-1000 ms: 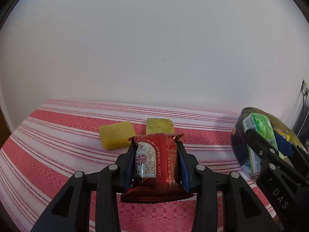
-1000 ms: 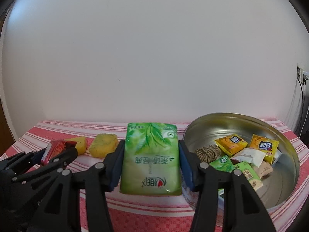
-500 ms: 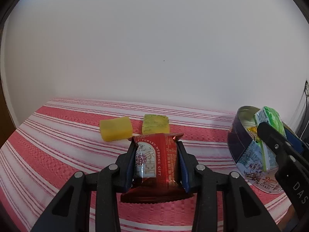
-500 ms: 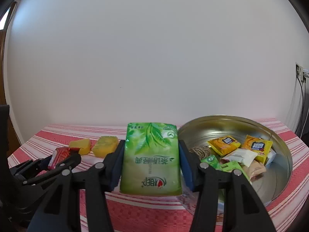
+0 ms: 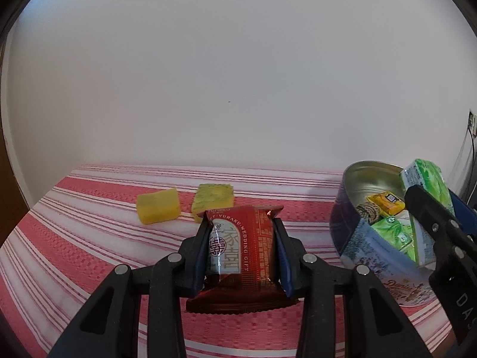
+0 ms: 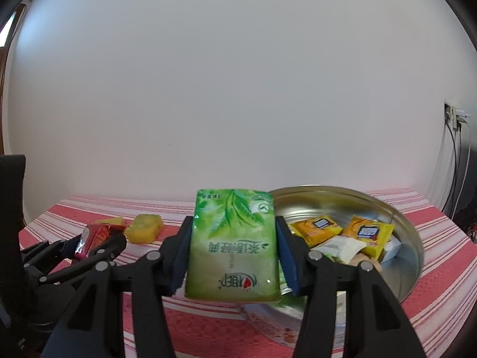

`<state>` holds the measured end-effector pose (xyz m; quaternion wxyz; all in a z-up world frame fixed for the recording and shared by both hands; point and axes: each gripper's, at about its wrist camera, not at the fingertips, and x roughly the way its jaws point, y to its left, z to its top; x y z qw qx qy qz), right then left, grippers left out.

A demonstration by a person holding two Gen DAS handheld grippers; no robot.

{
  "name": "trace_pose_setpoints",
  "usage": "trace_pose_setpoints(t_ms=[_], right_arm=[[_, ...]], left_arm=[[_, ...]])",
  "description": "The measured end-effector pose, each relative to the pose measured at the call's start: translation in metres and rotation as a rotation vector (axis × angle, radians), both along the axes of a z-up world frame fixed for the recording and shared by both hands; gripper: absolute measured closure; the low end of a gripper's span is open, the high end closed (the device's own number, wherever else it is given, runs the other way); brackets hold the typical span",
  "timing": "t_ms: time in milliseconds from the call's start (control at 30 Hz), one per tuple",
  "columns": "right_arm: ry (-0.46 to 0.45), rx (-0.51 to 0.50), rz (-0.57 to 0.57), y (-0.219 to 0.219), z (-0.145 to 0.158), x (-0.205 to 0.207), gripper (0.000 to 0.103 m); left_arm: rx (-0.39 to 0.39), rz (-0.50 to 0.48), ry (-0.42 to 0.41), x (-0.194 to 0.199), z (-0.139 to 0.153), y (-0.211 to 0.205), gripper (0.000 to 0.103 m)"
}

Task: Organize objects
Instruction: 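Carry the red foil packet and green tissue pack over the metal tin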

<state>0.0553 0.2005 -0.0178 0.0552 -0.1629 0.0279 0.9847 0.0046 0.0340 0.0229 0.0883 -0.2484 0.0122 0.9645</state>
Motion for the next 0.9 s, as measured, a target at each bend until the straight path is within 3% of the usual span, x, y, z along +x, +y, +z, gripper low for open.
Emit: trace_pose_setpoints(t_ms=[900], right_arm=[[0.063, -0.011, -0.141, 0.088, 0.018, 0.01, 0.05]], left_arm=[[-0.024, -0.104, 0.074, 0.015, 0.028, 0.097, 0.061]])
